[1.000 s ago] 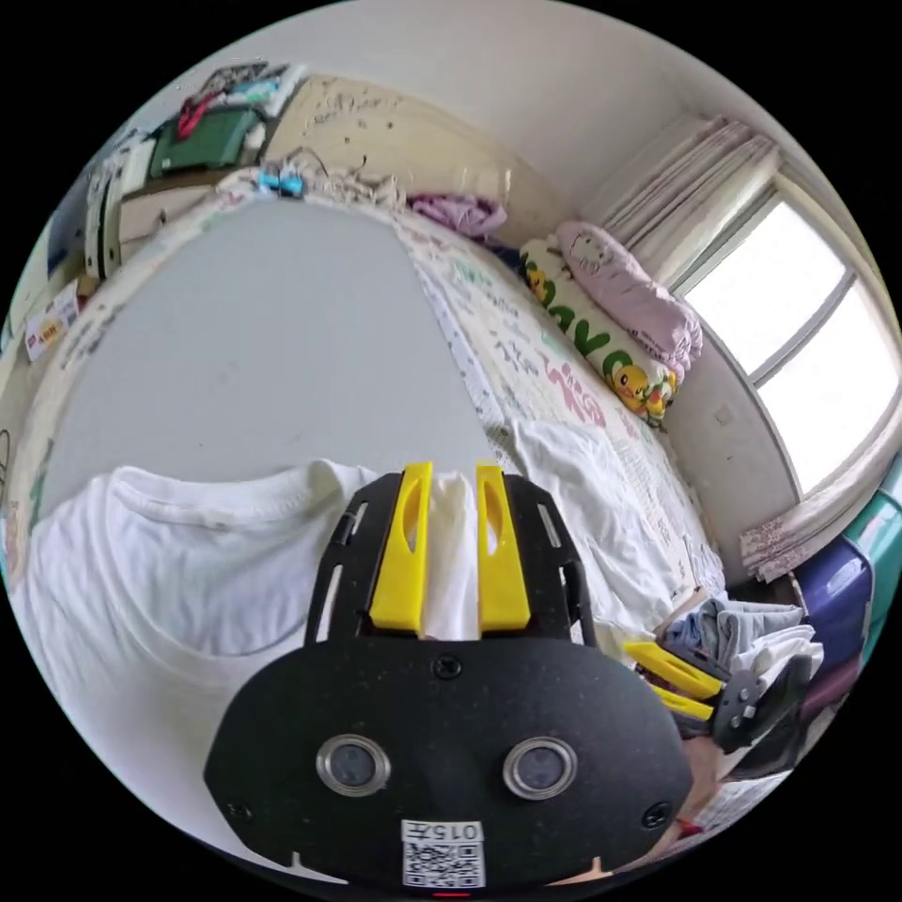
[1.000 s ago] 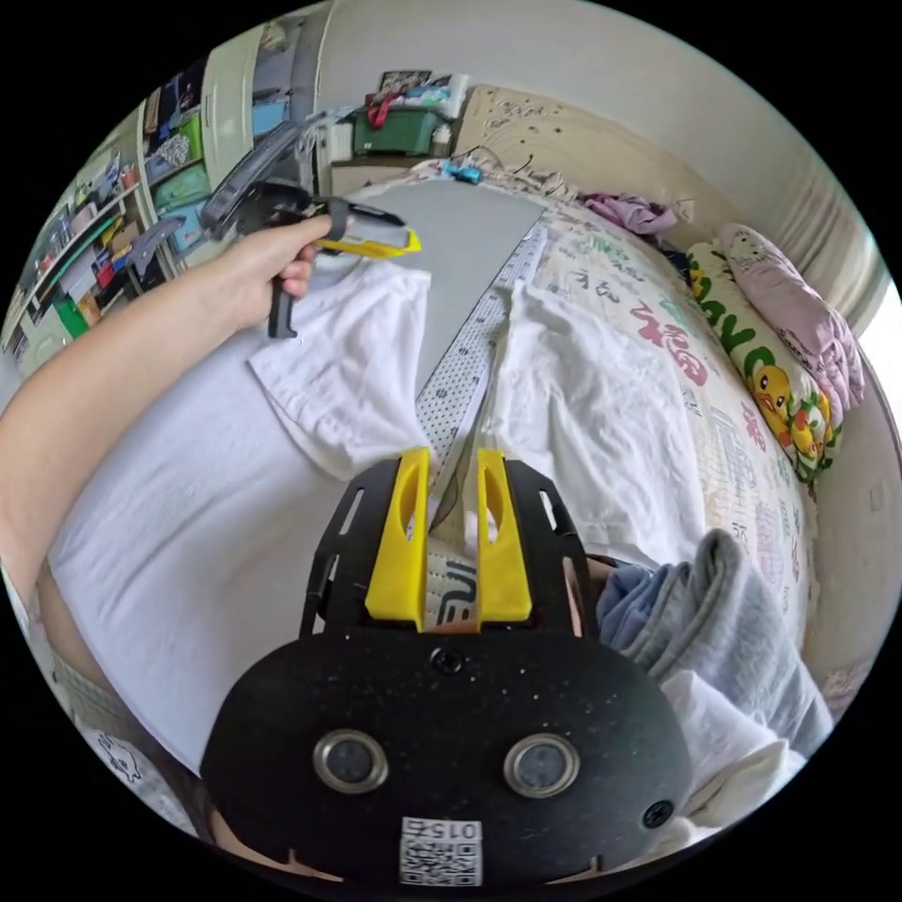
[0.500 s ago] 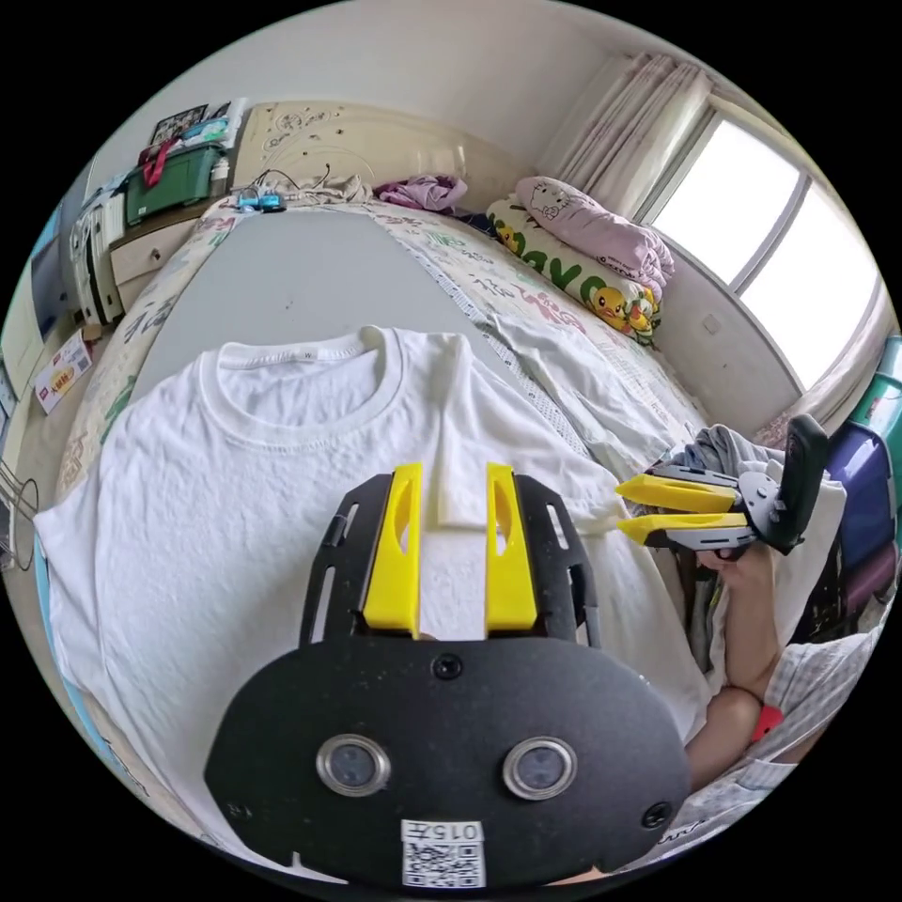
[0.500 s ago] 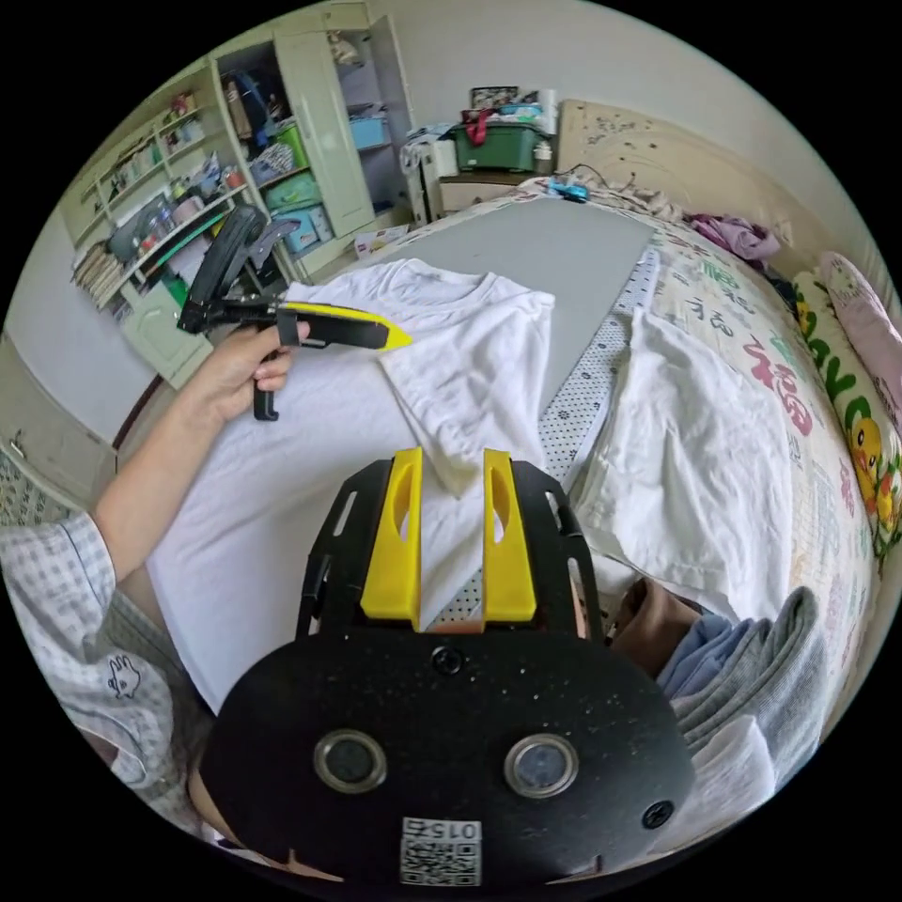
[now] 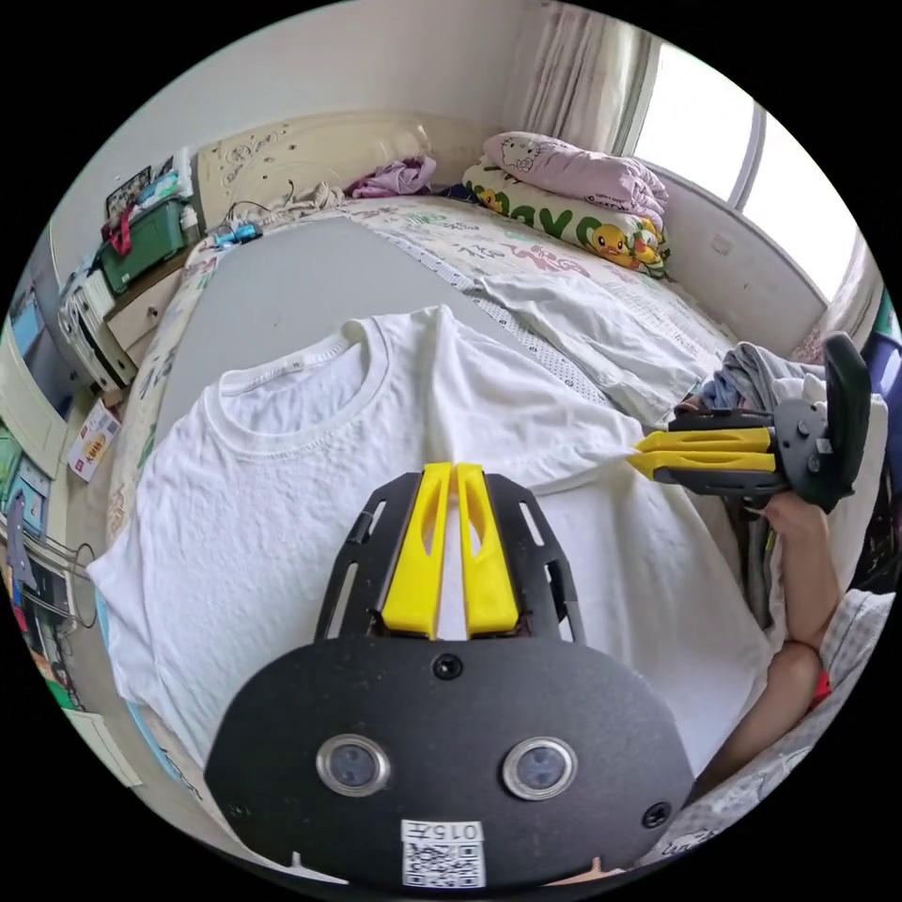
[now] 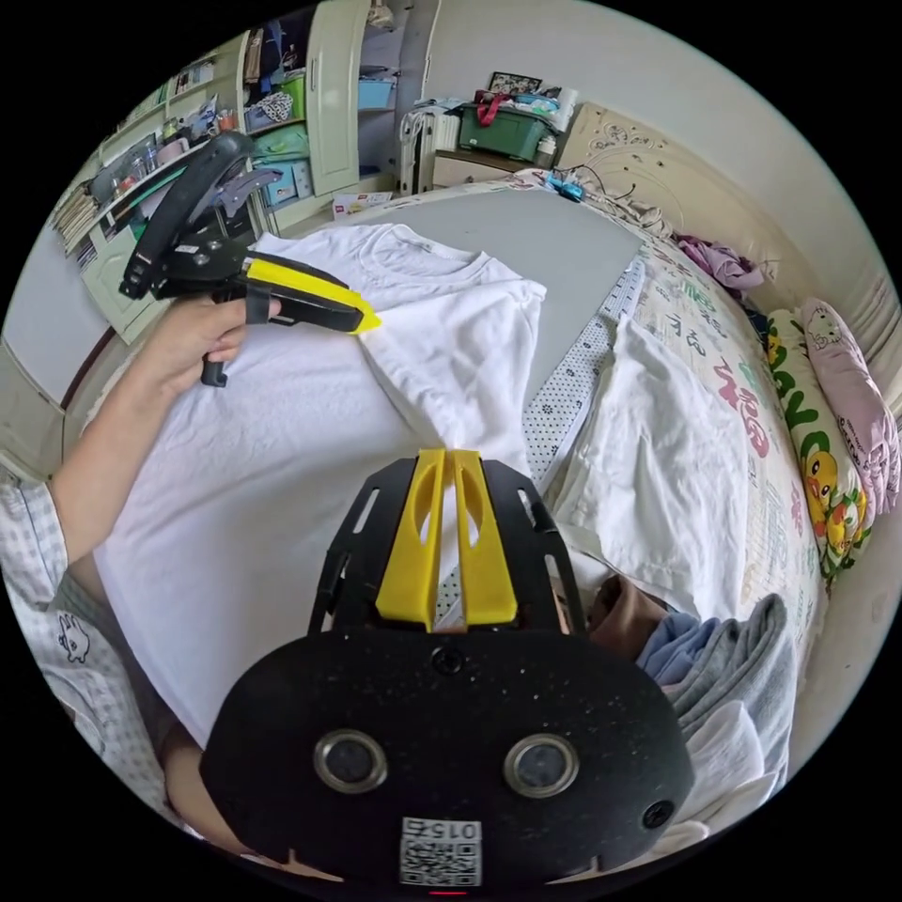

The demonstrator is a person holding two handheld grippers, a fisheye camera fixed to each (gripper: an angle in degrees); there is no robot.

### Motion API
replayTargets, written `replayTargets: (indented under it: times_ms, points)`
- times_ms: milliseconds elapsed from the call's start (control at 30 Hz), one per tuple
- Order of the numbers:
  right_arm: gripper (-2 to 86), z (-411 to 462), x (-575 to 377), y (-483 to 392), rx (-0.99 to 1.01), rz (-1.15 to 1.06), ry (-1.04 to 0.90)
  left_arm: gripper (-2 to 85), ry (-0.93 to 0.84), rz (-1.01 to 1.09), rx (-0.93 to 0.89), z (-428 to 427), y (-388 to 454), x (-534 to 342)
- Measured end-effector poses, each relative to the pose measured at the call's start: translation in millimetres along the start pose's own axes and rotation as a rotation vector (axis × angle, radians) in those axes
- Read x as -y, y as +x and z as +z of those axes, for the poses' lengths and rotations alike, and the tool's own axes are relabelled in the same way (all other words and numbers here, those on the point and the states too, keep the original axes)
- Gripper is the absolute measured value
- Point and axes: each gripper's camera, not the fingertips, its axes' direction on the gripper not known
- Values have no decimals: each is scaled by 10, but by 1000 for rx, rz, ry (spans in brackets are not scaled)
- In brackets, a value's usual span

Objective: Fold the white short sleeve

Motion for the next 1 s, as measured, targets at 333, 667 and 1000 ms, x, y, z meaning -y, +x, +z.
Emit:
replayTargets:
  times_ms: [333, 667, 1000]
  points:
    - [76, -96, 25, 51, 8, -41, -57, 31, -21, 43, 53, -74, -10, -64]
    - [77, 72, -104, 592, 92, 239, 13, 71, 163, -107, -30, -287, -378, 535]
    - [42, 250, -118, 620, 84, 217, -19, 70, -69, -98, -46, 739, -321, 2048]
